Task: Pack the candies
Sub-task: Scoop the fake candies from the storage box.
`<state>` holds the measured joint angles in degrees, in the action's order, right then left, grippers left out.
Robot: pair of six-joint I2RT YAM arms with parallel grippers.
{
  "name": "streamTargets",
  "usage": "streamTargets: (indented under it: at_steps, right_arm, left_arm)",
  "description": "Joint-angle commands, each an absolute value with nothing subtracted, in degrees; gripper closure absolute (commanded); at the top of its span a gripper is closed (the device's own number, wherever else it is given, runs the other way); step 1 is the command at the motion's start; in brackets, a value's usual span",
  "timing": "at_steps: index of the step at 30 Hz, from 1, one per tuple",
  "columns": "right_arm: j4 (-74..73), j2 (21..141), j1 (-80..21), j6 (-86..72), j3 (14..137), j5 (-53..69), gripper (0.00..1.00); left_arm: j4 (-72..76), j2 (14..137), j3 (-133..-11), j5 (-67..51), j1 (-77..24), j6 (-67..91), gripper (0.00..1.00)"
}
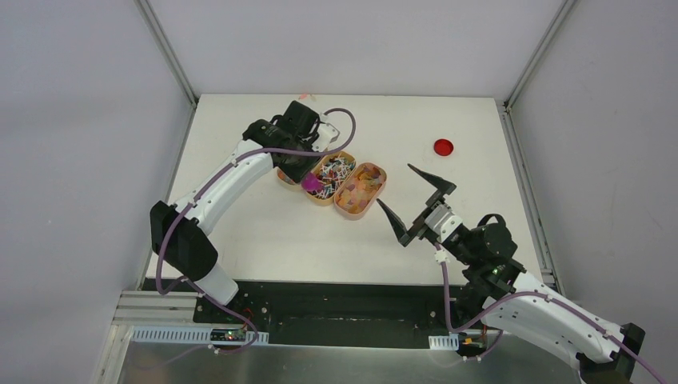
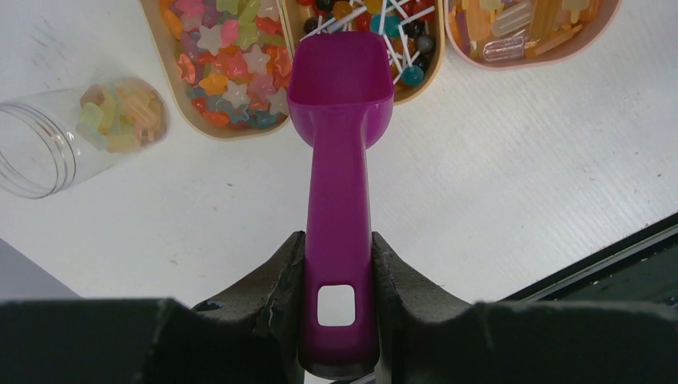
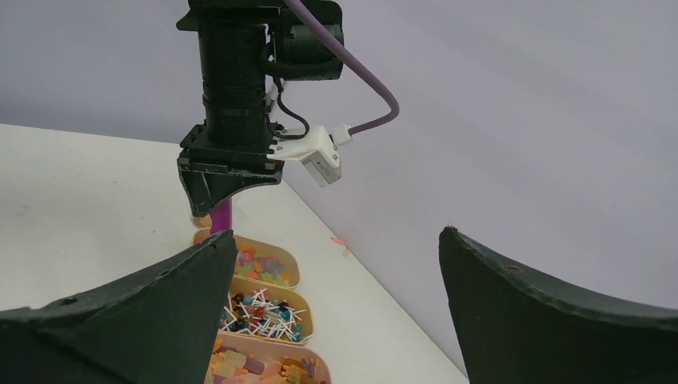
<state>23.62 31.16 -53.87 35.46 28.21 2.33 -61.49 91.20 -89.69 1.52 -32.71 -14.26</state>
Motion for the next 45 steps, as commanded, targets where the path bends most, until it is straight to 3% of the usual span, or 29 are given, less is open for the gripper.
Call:
streamTargets:
  at_steps: [1, 45]
  right_arm:
    - [24.58, 31.55, -53.76, 34.72, 27.99, 1.72, 0.01]
    - [25.75, 32.35, -53.79, 35.16, 28.06, 1.32, 0.01]
  left_arm:
    - [-56.90, 92.81, -89.03, 1.05, -33.49, -13.22, 1.00]
    - [-41.66, 84.00, -71.04, 1.60, -33.49, -14.15, 1.00]
